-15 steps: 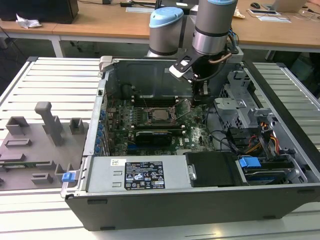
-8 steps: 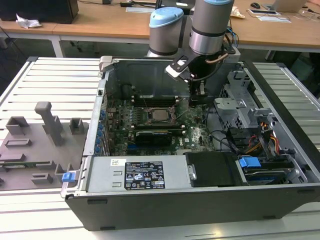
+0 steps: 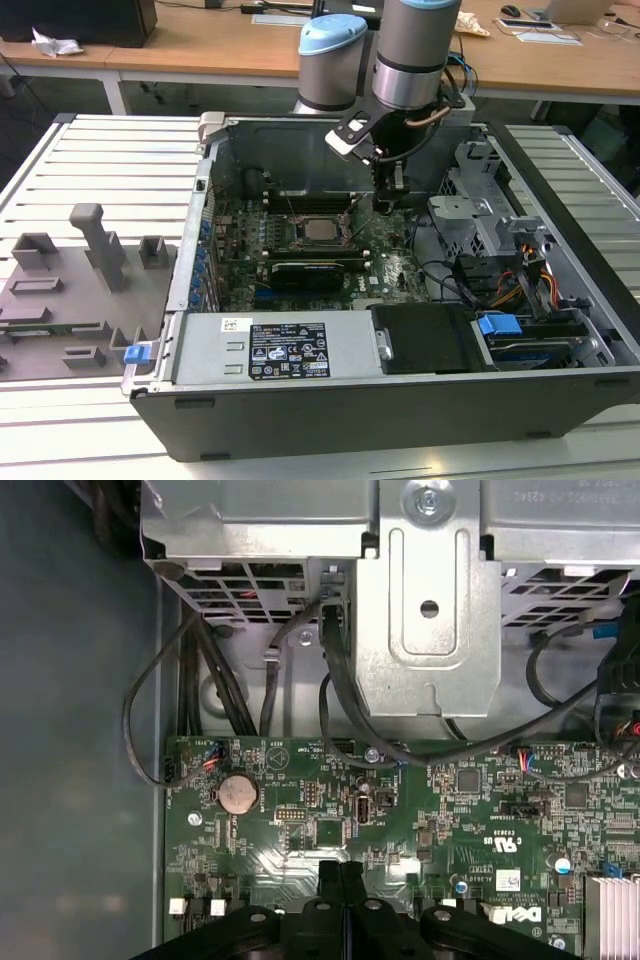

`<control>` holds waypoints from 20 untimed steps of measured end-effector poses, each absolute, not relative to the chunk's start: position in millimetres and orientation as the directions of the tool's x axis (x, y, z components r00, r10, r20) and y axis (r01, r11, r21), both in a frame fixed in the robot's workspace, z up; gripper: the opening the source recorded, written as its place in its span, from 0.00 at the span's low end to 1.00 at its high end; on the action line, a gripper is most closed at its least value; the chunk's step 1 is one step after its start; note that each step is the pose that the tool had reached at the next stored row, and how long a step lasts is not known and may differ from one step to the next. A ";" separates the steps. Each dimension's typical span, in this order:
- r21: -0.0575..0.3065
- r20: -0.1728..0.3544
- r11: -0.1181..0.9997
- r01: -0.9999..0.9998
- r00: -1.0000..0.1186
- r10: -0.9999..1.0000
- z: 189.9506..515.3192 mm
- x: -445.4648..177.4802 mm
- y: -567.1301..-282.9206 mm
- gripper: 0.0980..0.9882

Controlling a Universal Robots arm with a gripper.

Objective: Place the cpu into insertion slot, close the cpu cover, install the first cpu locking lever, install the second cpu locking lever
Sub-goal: 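Close the cpu cover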

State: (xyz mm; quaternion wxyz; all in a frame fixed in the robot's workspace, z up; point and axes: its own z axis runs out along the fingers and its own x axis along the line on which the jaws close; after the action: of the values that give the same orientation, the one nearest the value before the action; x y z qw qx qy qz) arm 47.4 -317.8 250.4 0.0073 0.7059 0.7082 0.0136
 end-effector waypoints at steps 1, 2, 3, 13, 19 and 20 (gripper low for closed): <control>0.030 0.009 0.003 1.000 -0.003 1.000 250.4 46.0 -317.8 0.01; 0.030 0.009 0.003 1.000 -0.003 1.000 250.4 44.3 -317.8 0.01; 0.030 0.009 0.003 1.000 -0.003 1.000 250.4 43.2 -317.8 0.01; 0.030 0.009 0.003 1.000 -0.003 1.000 250.4 38.5 -317.8 0.01; 0.030 0.009 0.003 1.000 -0.003 1.000 250.4 35.2 -317.8 0.01; 0.030 0.009 0.003 1.000 -0.003 1.000 250.4 34.8 -317.8 0.01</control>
State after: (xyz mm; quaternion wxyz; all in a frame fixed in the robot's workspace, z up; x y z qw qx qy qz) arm 34.8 -317.8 250.4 0.0073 0.7059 0.7082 0.0136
